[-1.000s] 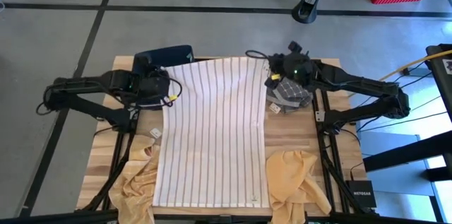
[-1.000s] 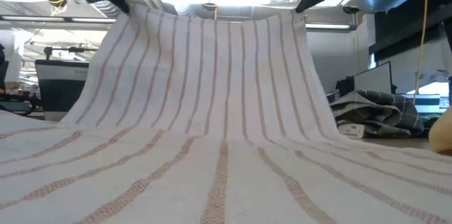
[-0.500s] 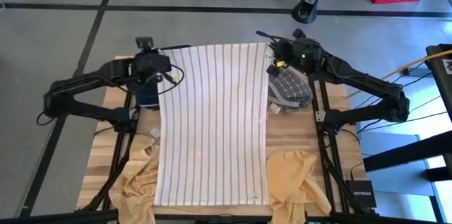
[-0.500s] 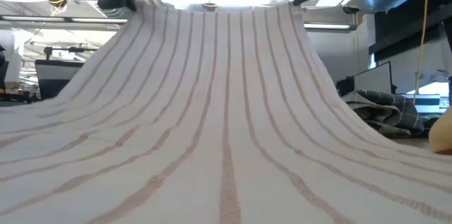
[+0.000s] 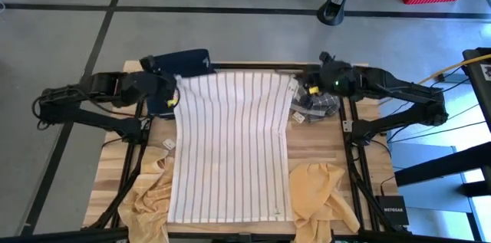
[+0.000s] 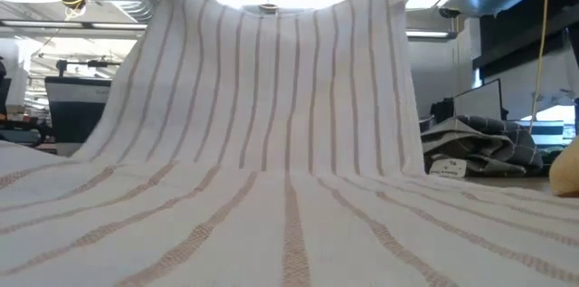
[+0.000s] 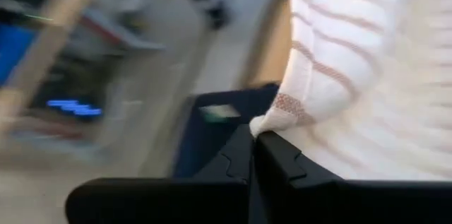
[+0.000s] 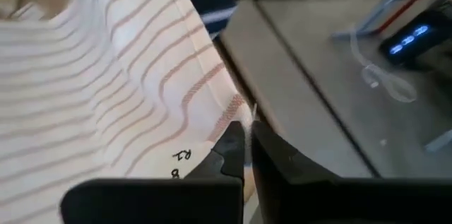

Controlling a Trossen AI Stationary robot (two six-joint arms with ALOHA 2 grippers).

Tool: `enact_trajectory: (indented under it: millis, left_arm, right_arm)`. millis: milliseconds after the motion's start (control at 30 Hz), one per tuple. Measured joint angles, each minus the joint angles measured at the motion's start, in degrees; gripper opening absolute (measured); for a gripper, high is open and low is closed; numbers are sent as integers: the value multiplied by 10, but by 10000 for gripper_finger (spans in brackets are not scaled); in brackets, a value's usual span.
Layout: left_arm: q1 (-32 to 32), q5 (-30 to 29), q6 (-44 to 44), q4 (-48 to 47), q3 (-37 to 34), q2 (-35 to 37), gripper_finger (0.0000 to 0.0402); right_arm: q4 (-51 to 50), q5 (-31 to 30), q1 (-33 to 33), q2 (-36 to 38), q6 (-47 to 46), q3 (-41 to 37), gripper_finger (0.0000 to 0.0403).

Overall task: Fold towel
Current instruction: Fold the white towel

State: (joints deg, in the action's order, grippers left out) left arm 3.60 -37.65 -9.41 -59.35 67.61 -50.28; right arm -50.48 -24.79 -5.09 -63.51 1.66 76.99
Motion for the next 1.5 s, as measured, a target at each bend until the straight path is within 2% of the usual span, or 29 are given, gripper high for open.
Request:
enact_trajectory:
  millis: [100,300,467,767,1067,1300,1500]
  left_arm:
    - [-18,84,78,-43,0,11,1]
    - [-53,180,244,-182,0,12,1]
    - [-91,246,345,-222,0,6,1]
    - [-187,259,471,-203,0,-25,1]
    - [-342,281,640,-185,-1,-126,1]
    - [-455,276,743,-118,-1,-213,1]
    - [-526,262,806,-107,-1,-288,1]
  right_arm:
    - [-24,-16,40,-1,-33,0,14]
    - [-23,-26,117,-1,-86,-17,14]
    - [-17,-4,178,-1,-155,-74,14]
    - [-6,4,305,-1,-285,-142,14]
    - [122,50,408,-22,-374,-214,14]
    - [142,64,459,-77,-420,-225,14]
    - [160,95,484,-131,-429,-225,14]
